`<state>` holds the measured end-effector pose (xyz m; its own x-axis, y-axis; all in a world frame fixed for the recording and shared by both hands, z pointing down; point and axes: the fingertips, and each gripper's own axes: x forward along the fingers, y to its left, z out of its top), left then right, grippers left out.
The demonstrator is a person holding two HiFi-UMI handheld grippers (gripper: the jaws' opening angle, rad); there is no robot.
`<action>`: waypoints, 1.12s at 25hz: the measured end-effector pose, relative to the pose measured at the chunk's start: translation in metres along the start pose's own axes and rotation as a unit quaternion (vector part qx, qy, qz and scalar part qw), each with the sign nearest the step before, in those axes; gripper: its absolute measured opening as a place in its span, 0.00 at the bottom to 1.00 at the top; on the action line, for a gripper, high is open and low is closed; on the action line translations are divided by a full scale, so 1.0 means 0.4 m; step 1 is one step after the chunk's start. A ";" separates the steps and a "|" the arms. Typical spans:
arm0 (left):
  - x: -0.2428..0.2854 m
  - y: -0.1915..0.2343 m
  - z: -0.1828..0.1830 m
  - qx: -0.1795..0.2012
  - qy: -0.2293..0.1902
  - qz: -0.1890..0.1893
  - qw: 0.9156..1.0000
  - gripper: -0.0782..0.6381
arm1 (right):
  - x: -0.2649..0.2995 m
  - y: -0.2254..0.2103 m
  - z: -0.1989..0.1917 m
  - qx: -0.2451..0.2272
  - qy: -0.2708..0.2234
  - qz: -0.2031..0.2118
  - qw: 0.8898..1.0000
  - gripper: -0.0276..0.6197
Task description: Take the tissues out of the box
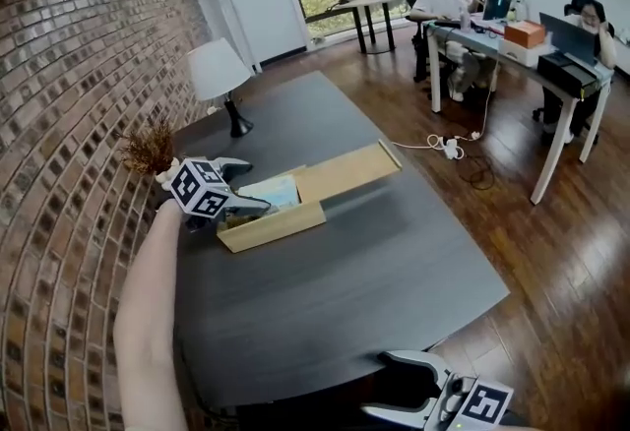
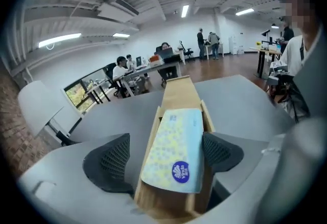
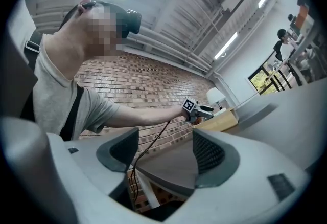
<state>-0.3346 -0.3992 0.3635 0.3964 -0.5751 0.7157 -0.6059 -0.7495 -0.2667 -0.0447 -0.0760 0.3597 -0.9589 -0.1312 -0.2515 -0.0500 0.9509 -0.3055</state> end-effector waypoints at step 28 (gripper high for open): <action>-0.278 -0.051 0.079 -0.005 -0.131 0.072 0.989 0.58 | -0.003 -0.031 -0.016 0.005 -0.001 -0.010 1.000 0.53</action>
<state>-0.3446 -0.3305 0.2690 0.4695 -0.7423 0.4781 -0.6757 -0.6506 -0.3466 -0.0448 -0.0858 0.3695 -0.9573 -0.1508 -0.2468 -0.0665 0.9453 -0.3194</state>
